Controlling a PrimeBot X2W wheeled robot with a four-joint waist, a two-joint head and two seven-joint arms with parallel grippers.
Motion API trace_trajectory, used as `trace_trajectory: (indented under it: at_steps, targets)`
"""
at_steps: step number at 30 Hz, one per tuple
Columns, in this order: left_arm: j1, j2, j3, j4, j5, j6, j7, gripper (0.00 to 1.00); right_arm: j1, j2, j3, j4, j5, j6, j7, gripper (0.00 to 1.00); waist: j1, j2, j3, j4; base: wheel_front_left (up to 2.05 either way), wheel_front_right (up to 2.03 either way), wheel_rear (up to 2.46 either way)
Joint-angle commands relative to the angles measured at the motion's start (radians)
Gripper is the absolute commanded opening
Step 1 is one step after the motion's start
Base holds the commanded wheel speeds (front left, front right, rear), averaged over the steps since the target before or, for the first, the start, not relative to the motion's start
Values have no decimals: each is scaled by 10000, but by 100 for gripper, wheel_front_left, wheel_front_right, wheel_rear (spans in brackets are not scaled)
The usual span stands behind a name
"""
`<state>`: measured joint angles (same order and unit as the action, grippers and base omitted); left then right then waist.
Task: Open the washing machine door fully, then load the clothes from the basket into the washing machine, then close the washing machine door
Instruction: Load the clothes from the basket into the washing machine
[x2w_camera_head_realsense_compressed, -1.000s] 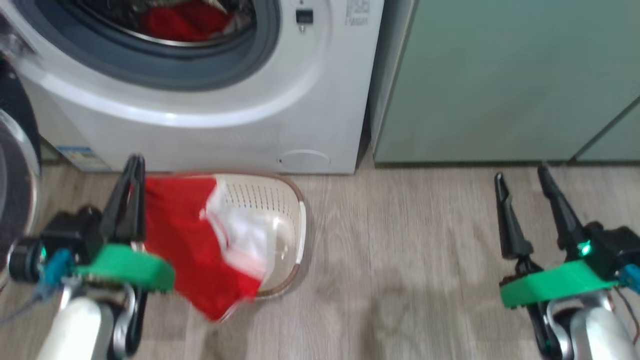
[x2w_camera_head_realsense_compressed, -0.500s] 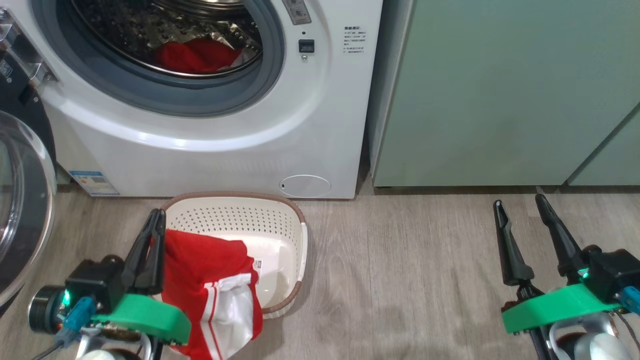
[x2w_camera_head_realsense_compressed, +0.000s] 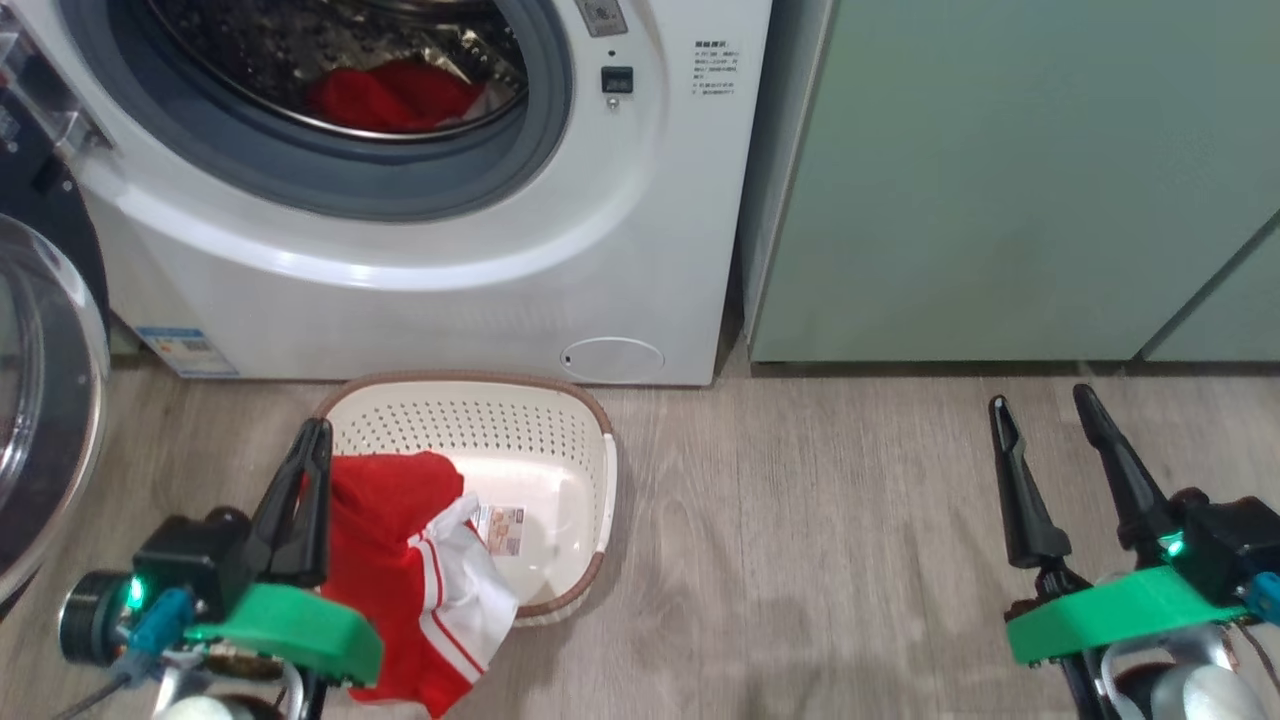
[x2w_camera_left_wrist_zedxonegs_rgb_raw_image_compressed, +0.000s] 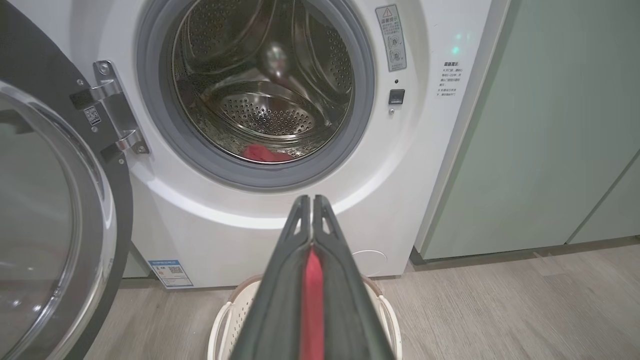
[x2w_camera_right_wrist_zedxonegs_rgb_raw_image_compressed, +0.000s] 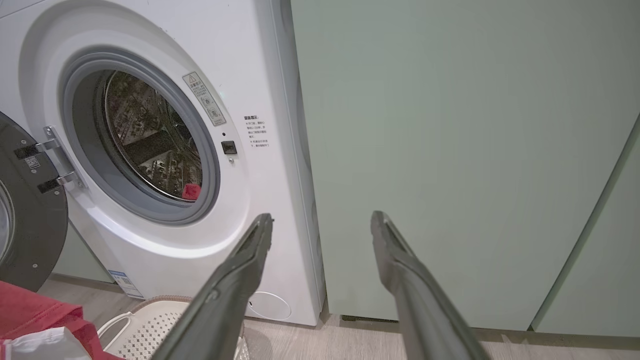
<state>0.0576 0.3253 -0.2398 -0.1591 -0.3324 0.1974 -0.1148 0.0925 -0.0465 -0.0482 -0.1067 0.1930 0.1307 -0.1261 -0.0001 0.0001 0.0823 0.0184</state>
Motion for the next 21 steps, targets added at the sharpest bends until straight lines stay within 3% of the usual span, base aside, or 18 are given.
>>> trace_trajectory:
  at_steps: [1, 7, 12, 21]
  targets:
    - [-701, 210, 442, -276, -70, 55, -13, 0, -301, -37, 239, -451, 58, 0, -15, 100, 1, -1, 194, -8, 0, 0, 0]
    - [-2039, 245, 707, 260, -443, -198, 68, 0, -641, -37, 365, -745, 53, 0, -84, 100, 1, -1, 1083, -162, 0, 0, 0]
    - [-4063, 514, 1100, 1429, -972, -693, 370, 0, -1100, -37, 539, -961, 121, 0, -285, 100, 1, -1, 2242, -563, 0, 0, 0]
    - [-8363, 1589, 1471, 3994, -1649, -1661, 1995, 0, -1966, -37, 1013, -898, 473, 0, -965, 100, 1, -1, 4381, -1713, 0, 0, 0]
